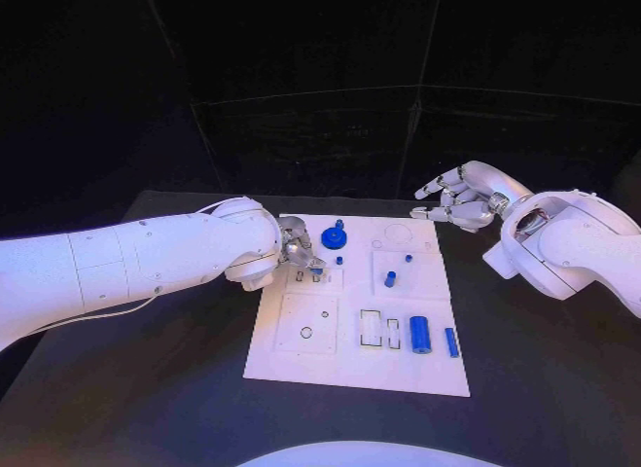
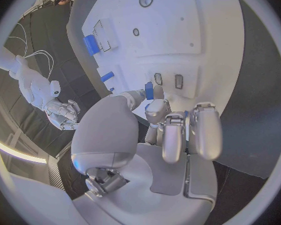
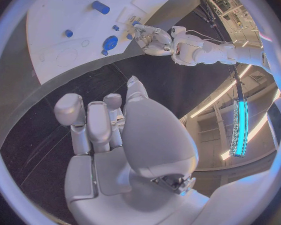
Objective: Assemble the parts on the task board
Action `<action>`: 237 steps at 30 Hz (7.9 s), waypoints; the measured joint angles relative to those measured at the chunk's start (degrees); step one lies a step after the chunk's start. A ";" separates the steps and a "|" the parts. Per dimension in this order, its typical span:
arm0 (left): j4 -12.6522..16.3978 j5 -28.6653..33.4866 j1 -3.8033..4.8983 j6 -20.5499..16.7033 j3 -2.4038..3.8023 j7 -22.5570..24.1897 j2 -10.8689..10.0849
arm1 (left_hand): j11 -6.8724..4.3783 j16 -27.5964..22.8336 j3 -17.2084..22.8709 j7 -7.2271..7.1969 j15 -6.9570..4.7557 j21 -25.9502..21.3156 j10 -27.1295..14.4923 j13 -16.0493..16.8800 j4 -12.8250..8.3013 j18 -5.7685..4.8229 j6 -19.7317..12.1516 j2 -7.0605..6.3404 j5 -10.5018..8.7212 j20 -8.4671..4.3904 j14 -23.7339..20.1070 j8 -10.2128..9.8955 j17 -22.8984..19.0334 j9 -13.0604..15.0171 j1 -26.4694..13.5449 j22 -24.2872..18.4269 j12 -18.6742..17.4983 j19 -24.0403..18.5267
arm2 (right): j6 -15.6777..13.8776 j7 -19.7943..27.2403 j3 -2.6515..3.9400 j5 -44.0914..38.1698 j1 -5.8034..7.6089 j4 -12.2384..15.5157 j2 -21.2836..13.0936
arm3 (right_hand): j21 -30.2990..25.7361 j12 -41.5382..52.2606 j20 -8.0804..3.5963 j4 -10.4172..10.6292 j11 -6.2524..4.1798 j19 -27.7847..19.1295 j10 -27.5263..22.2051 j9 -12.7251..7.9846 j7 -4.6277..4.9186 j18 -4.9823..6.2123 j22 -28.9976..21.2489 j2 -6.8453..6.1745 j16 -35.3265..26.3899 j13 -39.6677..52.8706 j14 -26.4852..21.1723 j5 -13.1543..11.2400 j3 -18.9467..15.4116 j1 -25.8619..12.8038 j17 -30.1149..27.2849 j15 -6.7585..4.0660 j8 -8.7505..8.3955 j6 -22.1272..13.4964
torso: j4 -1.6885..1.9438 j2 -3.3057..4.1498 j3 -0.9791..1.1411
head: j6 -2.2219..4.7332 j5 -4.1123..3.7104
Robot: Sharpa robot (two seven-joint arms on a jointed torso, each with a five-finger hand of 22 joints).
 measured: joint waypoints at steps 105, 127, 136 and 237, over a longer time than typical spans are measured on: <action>-4.81 -2.16 -0.71 5.88 -0.07 -1.68 4.03 | -0.64 0.00 -1.77 -1.37 0.00 0.00 1.45 2.40 -4.87 0.00 3.05 0.75 -0.65 0.01 0.00 -0.62 0.00 -0.20 -7.66 0.28 2.33 -0.01 | 0.29 -0.01 -0.01 -0.04 0.00 0.25 0.36 | -0.22 0.00 0.00 0.12 0.00 0.00 0.00 0.01 0.00 0.00 -0.08 0.46 -0.34 -0.14 0.00 0.56 -0.44 -0.46 0.14 0.00 0.23 0.00 | -0.04 -0.01 0.05 | -1.60 -0.31; -5.69 -2.14 -0.82 6.16 -0.14 -1.76 4.28 | -0.52 0.00 -12.30 -1.41 0.00 0.00 2.15 3.06 1.28 0.00 4.32 -0.05 -0.61 -0.15 0.00 -0.68 0.00 -0.26 -13.49 0.76 2.87 0.16 | 0.28 -0.02 -0.01 -0.05 0.00 0.22 0.36 | -0.45 0.00 0.00 0.28 0.00 0.00 0.00 0.01 0.00 0.00 -0.26 0.69 -0.33 -0.34 0.00 0.56 -0.60 -0.69 -0.04 0.00 0.23 0.00 | 0.01 -0.03 0.05 | -1.49 -0.37; -4.50 -2.14 -0.79 5.23 0.00 -1.64 2.89 | -0.52 0.00 -20.97 -1.61 -0.21 0.00 2.15 3.18 3.00 0.00 4.52 0.55 -1.94 -0.15 -0.21 -0.89 0.00 -0.21 -14.38 0.84 2.87 0.16 | 0.28 -0.02 -0.01 -0.05 0.00 0.09 0.32 | -0.45 0.00 0.00 0.30 0.00 0.00 0.00 0.01 0.00 0.01 -0.32 0.92 -0.55 -0.39 0.00 0.56 -0.94 -0.92 -0.09 0.00 0.23 0.00 | 0.02 -0.03 0.02 | -1.35 -0.47; -31.18 -3.94 1.63 22.21 3.85 0.26 14.37 | 1.43 0.00 -33.04 0.84 0.83 -3.55 -2.27 -2.91 2.22 0.01 1.03 6.93 -2.21 1.31 0.00 -5.57 0.00 -5.42 -3.78 -2.04 -1.01 -1.31 | 0.50 -0.06 -0.01 -0.06 -0.01 -1.68 2.06 | -0.44 0.00 0.00 0.15 0.00 0.00 0.00 0.01 0.01 0.00 -0.30 1.14 -0.55 -0.36 0.00 0.77 -1.10 -1.14 0.01 0.01 0.46 -0.40 | -0.23 0.21 0.00 | -1.25 0.08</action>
